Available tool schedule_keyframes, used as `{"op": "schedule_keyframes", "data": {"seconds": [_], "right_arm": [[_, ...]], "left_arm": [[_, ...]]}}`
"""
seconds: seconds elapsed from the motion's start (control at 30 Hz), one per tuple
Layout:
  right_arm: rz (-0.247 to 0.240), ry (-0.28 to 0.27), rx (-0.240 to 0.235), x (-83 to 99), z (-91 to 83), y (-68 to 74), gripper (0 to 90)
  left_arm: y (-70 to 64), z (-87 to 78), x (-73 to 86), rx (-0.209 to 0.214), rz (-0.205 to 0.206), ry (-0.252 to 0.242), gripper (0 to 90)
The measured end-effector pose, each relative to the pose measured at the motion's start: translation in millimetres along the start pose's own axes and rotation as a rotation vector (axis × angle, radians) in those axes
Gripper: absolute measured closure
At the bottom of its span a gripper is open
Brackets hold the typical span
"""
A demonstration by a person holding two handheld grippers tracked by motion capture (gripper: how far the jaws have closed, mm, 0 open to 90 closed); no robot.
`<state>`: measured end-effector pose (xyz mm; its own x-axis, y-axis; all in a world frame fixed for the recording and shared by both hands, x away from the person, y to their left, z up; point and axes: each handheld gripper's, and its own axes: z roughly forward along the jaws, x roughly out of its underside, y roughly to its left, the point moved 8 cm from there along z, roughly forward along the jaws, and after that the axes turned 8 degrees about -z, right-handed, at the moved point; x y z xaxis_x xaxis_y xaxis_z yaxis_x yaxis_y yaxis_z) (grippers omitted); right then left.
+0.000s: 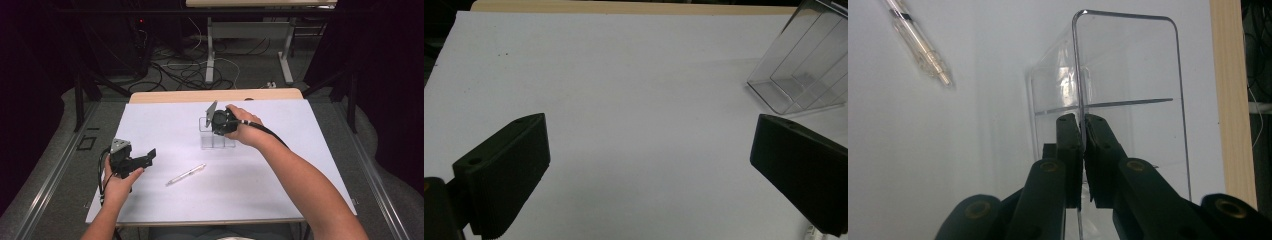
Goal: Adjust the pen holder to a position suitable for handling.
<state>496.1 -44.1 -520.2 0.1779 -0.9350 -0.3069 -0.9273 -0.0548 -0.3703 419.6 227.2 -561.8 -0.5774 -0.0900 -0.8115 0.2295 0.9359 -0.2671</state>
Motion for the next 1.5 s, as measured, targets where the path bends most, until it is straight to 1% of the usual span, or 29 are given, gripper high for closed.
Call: {"op": "schedule_keyframes", "data": {"seconds": [0.13,0.17,0.23,0.4,0.53,0.67,0.77,0.83,0.9,1.03,1.1,1.13,1.23,1.37,1.4,1.5], "right_arm": [[0.009,-0.004,0.004,0.2,3.8,0.2,85.8],[0.005,-0.006,0.004,0.3,3.9,-0.5,85.8],[0.030,-0.008,-0.003,0.4,3.3,1.1,85.8],[0.007,-0.014,0.014,0.1,4.0,-0.6,84.9],[0.040,-0.037,0.035,-2.6,-0.9,-1.0,81.5],[0.048,-0.049,0.055,-3.9,-5.0,-1.5,77.6],[0.038,-0.056,0.064,-4.7,-7.8,-0.3,74.6],[0.053,-0.083,0.080,-6.3,-10.4,0.7,72.1],[0.048,-0.092,0.092,-6.1,-11.9,1.9,69.9],[0.059,-0.103,0.110,-4.2,-15.4,5.5,63.4],[0.055,-0.108,0.116,-3.4,-17.6,6.4,60.7],[0.057,-0.110,0.123,-3.3,-19.6,7.1,59.1],[0.064,-0.141,0.153,-6.1,-26.6,7.3,55.4],[0.055,-0.150,0.181,-8.1,-33.6,8.4,49.7],[0.059,-0.155,0.181,-8.7,-34.8,9.6,48.9],[0.051,-0.159,0.203,-7.6,-38.3,11.1,45.8]], "left_arm": [[0.2,0.1,0.1,0.000,-0.003,0.000,2.8],[0.2,0.2,0.2,-0.001,-0.003,0.000,2.8],[0.1,0.2,0.3,-0.001,-0.003,0.001,2.8],[-0.1,0.3,0.2,0.000,0.000,0.000,2.8],[0.0,0.2,0.3,-0.001,-0.001,0.001,2.8],[-0.1,-0.4,0.2,-0.001,0.000,0.002,2.8],[0.0,-0.9,-0.1,-0.001,-0.001,0.001,2.9],[0.1,-0.8,-0.4,0.001,-0.002,-0.003,2.8],[0.2,-0.9,-0.3,0.000,-0.001,-0.002,2.8],[-0.1,-1.2,-0.6,0.000,-0.001,-0.003,2.8],[0.1,-1.2,-0.6,-0.001,-0.002,-0.004,2.8],[0.3,-1.2,-0.6,-0.002,-0.002,-0.004,2.8],[0.5,-1.3,-0.6,0.000,-0.003,-0.003,2.8],[0.3,-1.3,-1.0,0.003,-0.006,-0.005,2.8],[0.1,-1.4,-1.2,0.006,-0.004,-0.006,2.8],[0.1,-1.4,-1.3,0.009,-0.005,-0.006,2.0]]}}
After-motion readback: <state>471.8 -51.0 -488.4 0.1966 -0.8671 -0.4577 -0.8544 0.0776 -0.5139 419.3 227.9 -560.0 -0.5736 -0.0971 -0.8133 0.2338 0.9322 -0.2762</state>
